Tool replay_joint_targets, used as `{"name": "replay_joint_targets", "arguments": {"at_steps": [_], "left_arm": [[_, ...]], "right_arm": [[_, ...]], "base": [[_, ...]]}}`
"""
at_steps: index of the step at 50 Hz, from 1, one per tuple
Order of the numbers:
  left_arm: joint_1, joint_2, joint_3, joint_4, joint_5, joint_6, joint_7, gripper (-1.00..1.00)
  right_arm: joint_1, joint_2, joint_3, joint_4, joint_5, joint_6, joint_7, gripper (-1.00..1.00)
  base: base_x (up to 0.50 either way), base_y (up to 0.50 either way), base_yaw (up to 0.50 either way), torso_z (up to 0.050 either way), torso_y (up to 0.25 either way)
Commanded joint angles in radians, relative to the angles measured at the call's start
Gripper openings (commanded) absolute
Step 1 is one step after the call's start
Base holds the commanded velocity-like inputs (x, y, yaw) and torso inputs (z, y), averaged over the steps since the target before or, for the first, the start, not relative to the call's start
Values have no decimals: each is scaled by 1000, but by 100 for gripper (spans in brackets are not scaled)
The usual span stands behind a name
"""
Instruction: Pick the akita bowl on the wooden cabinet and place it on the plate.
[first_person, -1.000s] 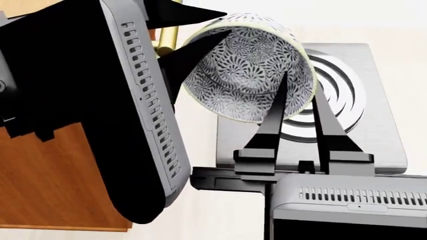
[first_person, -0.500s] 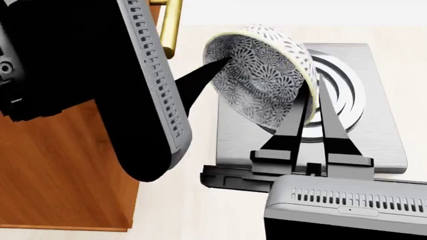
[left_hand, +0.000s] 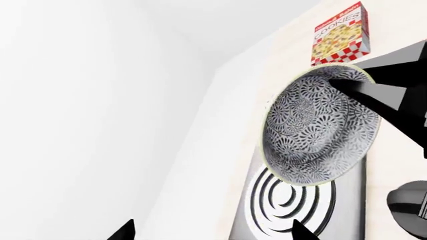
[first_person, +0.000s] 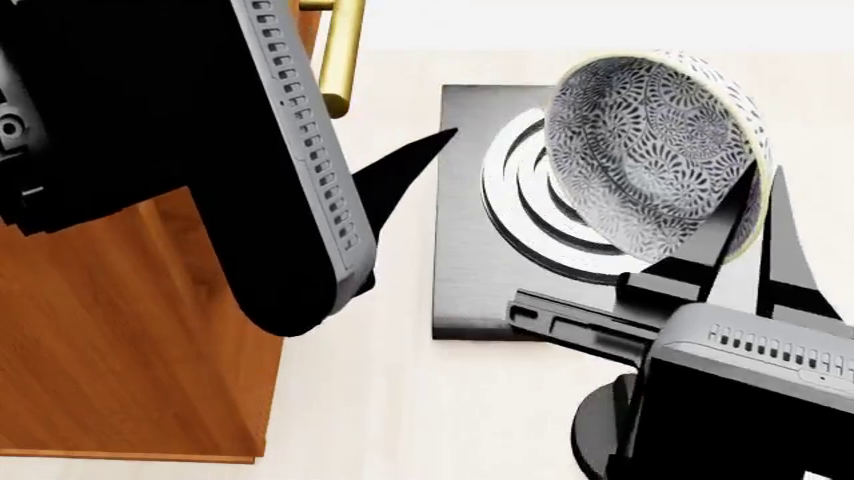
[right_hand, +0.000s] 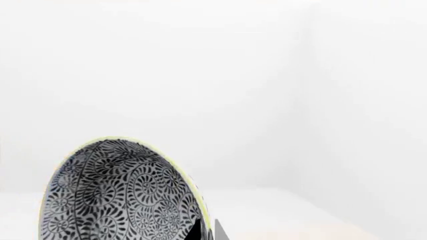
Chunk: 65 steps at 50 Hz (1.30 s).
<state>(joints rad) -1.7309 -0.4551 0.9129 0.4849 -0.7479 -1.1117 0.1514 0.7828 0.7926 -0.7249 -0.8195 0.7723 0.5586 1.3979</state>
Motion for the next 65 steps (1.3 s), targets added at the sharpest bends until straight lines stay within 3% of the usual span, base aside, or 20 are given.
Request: {"name": "replay_joint_targets", "arguments": {"at_steps": [1, 13, 24, 32, 40, 65], "left_arm": [[2, -2, -2, 0, -1, -1, -7, 100], [-2, -4, 0, -1, 1, 2, -9, 100], [1, -5, -9, 4, -8, 2, -17, 100], [-2, -2, -27, 4, -19, -2, -26, 100], [-21, -3, -11, 8, 20, -4, -58, 100], [-16, -1, -88, -5, -60, -17, -56, 100]], "right_arm": [[-20, 15, 72, -4, 50, -2, 55, -100], [-10, 27, 115, -26, 103, 72, 127, -100], [-92, 44, 284, -80, 165, 100, 166, -100], [-188, 68, 393, -95, 184, 6, 135, -100], [-213, 84, 440, -104, 197, 3, 133, -100], [-424, 149, 691, -110, 236, -66, 130, -100]], "base": [[0, 0, 0, 0, 0], [0, 0, 0, 0, 1], [0, 0, 0, 0, 0], [0, 0, 0, 0, 1], [0, 0, 0, 1, 0], [0, 0, 0, 0, 0]]}}
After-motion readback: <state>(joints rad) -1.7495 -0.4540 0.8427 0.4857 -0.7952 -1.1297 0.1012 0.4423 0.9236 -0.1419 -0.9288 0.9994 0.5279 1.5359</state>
